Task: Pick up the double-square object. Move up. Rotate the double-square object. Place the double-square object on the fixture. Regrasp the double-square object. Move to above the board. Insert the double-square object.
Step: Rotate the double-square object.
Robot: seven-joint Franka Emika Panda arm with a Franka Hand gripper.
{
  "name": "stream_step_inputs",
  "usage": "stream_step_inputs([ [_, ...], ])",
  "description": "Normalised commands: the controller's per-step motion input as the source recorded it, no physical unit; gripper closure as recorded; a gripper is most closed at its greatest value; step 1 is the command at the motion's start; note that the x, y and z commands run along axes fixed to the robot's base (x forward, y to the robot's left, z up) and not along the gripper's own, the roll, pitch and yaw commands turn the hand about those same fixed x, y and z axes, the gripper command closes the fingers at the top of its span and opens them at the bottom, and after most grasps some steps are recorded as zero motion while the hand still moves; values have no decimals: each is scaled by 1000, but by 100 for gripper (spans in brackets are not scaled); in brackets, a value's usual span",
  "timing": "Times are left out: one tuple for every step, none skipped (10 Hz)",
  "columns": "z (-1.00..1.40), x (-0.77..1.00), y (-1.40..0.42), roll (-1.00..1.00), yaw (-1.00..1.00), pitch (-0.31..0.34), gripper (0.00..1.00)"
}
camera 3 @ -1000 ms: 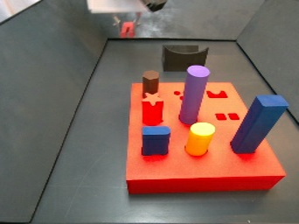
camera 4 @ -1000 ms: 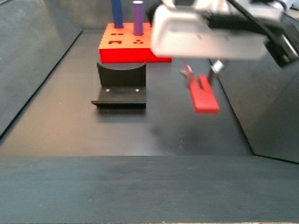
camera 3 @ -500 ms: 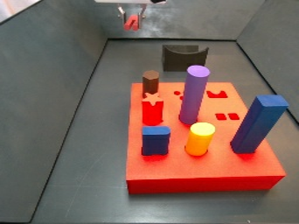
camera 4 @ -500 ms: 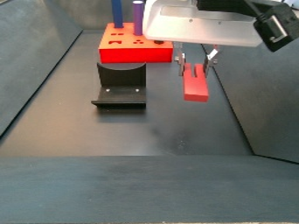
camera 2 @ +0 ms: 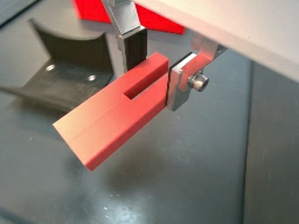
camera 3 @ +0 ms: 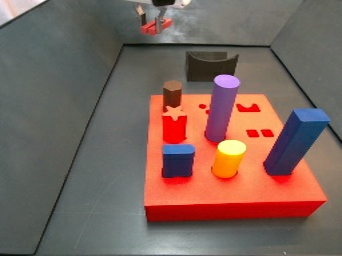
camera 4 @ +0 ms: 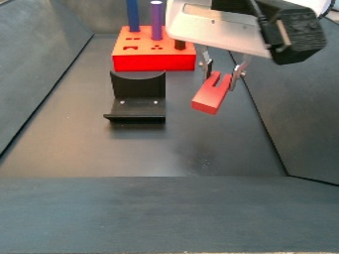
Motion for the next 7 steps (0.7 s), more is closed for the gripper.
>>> stream_step_inputs([
  [-13,-2,15,-1,-1000,0,100],
  [-13,-2,15,-1,-1000,0,100],
  [-12,-2,15,-1,-1000,0,100],
  [-12,-2,14,-1,-1000,0,100],
  [-12,-2,15,-2,-1000,0,100],
  [-12,-2,14,-2,-1000,0,100],
  [-13,-2,15,-2,-1000,0,100],
])
